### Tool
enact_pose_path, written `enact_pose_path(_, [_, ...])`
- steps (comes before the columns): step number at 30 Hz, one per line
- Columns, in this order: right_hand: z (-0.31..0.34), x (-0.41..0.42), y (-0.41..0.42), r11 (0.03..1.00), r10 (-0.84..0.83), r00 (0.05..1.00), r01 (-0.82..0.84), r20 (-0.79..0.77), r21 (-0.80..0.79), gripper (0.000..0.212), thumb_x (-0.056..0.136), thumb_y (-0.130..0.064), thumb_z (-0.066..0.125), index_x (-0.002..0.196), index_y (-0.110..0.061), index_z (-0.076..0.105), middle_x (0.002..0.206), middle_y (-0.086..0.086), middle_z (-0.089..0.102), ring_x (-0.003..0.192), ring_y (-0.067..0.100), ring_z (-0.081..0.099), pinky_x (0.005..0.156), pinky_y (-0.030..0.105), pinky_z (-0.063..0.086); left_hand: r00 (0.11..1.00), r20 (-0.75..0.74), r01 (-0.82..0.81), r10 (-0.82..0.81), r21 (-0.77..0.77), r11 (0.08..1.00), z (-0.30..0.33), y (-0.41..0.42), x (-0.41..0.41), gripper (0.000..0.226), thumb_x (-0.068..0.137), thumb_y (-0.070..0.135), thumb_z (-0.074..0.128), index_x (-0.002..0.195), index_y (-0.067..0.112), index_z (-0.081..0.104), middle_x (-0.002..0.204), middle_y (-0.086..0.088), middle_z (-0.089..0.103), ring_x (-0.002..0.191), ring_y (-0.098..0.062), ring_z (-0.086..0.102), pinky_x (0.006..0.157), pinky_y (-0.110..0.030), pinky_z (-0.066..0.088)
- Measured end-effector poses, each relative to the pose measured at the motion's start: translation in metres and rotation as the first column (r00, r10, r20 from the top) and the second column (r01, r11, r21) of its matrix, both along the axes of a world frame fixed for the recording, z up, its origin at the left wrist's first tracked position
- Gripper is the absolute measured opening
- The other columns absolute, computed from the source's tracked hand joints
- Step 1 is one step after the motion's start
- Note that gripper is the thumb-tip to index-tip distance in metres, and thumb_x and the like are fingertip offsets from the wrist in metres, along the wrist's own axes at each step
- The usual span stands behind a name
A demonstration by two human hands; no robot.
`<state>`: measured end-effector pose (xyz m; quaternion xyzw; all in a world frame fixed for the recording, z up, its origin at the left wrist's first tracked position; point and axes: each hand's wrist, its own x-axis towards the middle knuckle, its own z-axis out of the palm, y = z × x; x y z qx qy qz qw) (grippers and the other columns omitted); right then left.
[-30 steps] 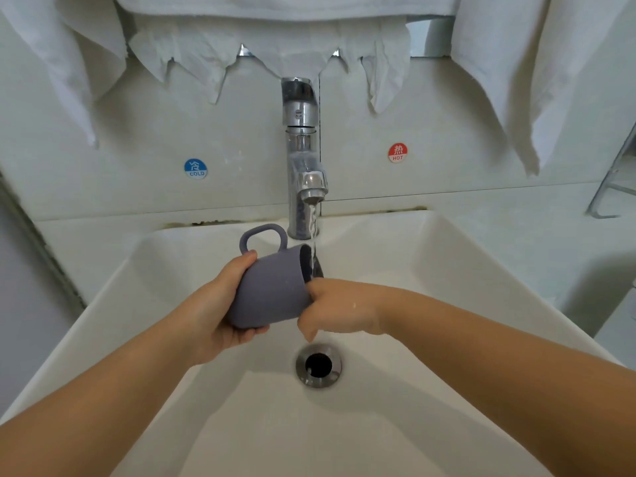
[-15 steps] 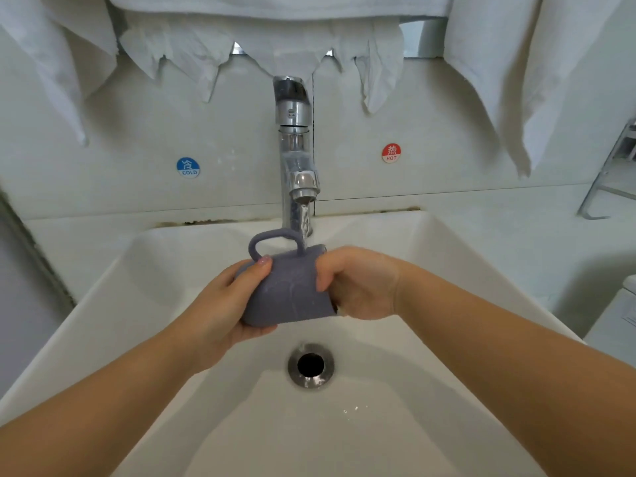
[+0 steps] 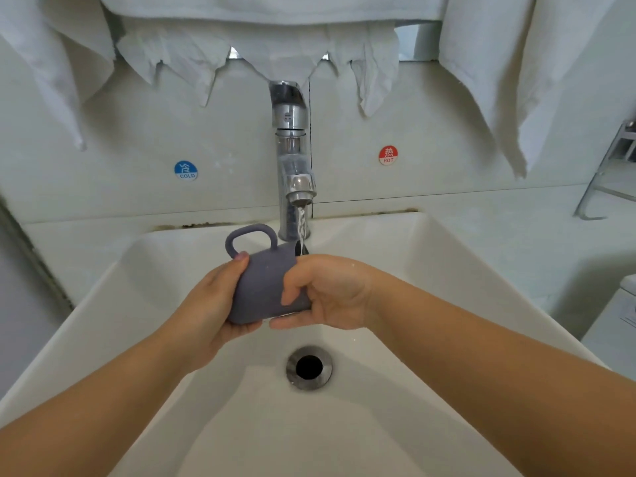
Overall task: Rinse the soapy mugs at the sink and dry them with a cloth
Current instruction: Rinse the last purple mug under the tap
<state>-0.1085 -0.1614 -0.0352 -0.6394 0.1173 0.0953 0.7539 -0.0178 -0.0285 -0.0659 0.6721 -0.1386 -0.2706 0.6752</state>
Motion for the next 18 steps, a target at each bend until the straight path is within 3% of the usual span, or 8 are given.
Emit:
enact_pose_path(3, [-0.002, -0.002, 0.004, 0.955, 0.058, 0.997, -0.039, 0.056, -0.295, 0.035, 0.067, -0.002, 0.059, 0.100, -0.014, 0.063, 0.099, 0.004, 0.063, 0.093, 0.020, 0.057, 0.087, 0.027, 0.045, 0.997, -0.069, -0.022, 0.022, -0.004, 1.000, 0.004, 0.001, -0.001, 0.028, 0.099, 0.045, 0.045, 0.103, 0.026, 0.065, 0.099, -0.002, 0.074, 0.093, -0.021, 0.067, 0.074, -0.037, 0.054])
enact_pose_path(5, [0.001, -0.006, 0.005, 0.778, 0.145, 0.989, -0.092, 0.036, -0.622, 0.014, 0.073, -0.003, 0.064, 0.079, -0.015, 0.058, 0.079, 0.002, 0.058, 0.074, 0.017, 0.053, 0.069, 0.022, 0.043, 0.990, -0.139, -0.033, 0.032, -0.001, 0.999, 0.005, 0.002, -0.002, 0.031, 0.097, 0.047, 0.048, 0.104, 0.023, 0.065, 0.097, -0.005, 0.075, 0.090, -0.023, 0.068, 0.073, -0.039, 0.055])
enact_pose_path(6, [0.001, -0.009, 0.003, 0.675, 0.165, 0.986, -0.094, 0.025, -0.732, 0.017, 0.079, -0.004, 0.062, 0.070, -0.015, 0.053, 0.070, 0.001, 0.050, 0.065, 0.016, 0.046, 0.059, 0.022, 0.038, 0.984, -0.178, -0.033, 0.033, 0.000, 0.999, 0.004, 0.002, -0.003, 0.033, 0.096, 0.049, 0.050, 0.103, 0.021, 0.066, 0.093, -0.006, 0.076, 0.086, -0.023, 0.069, 0.072, -0.039, 0.057])
enact_pose_path(8, [0.001, -0.012, 0.000, 0.552, 0.127, 0.986, 0.022, 0.110, -0.834, 0.018, 0.083, -0.012, 0.062, 0.067, -0.014, 0.054, 0.067, 0.001, 0.049, 0.063, 0.016, 0.044, 0.056, 0.025, 0.036, 0.962, -0.272, -0.029, 0.024, -0.013, 0.999, 0.003, 0.004, -0.004, 0.038, 0.095, 0.051, 0.050, 0.105, 0.018, 0.065, 0.085, -0.008, 0.076, 0.076, -0.023, 0.070, 0.064, -0.037, 0.060])
enact_pose_path(10, [0.000, -0.013, -0.002, 0.607, -0.004, 0.937, 0.280, 0.350, -0.744, 0.014, 0.079, -0.020, 0.070, 0.083, -0.011, 0.061, 0.083, 0.002, 0.058, 0.075, 0.015, 0.052, 0.063, 0.025, 0.041, 0.935, -0.355, -0.018, 0.003, -0.038, 0.999, 0.002, 0.006, -0.003, 0.043, 0.095, 0.052, 0.050, 0.111, 0.015, 0.065, 0.089, -0.012, 0.075, 0.076, -0.025, 0.070, 0.058, -0.037, 0.060])
enact_pose_path(12, [-0.005, -0.011, -0.003, 0.688, -0.214, 0.861, 0.468, 0.462, -0.555, 0.046, 0.071, -0.031, 0.080, 0.107, -0.021, 0.053, 0.109, -0.002, 0.054, 0.098, 0.011, 0.053, 0.072, 0.022, 0.042, 0.905, -0.425, 0.002, -0.032, -0.072, 0.997, 0.001, 0.007, -0.003, 0.047, 0.094, 0.051, 0.050, 0.117, 0.013, 0.065, 0.100, -0.017, 0.073, 0.086, -0.031, 0.068, 0.056, -0.039, 0.060])
enact_pose_path(15, [-0.011, -0.009, 0.002, 0.859, -0.375, 0.893, 0.436, 0.250, -0.269, 0.076, 0.072, -0.038, 0.081, 0.132, -0.025, 0.036, 0.130, -0.006, 0.047, 0.117, 0.013, 0.051, 0.089, 0.028, 0.044, 0.880, -0.467, 0.030, -0.081, -0.115, 0.993, 0.003, 0.006, -0.009, 0.047, 0.094, 0.047, 0.050, 0.117, 0.008, 0.064, 0.101, -0.020, 0.072, 0.090, -0.036, 0.067, 0.059, -0.043, 0.061])
enact_pose_path(18, [-0.015, -0.004, 0.005, 0.952, -0.272, 0.939, 0.294, 0.209, -0.082, 0.051, 0.080, -0.032, 0.074, 0.127, -0.024, 0.054, 0.119, -0.007, 0.065, 0.111, 0.012, 0.060, 0.090, 0.028, 0.048, 0.879, -0.453, 0.136, -0.147, -0.056, 0.989, -0.001, 0.006, -0.011, 0.058, 0.093, 0.059, 0.044, 0.116, 0.010, 0.065, 0.106, -0.022, 0.071, 0.088, -0.038, 0.071, 0.069, -0.045, 0.061])
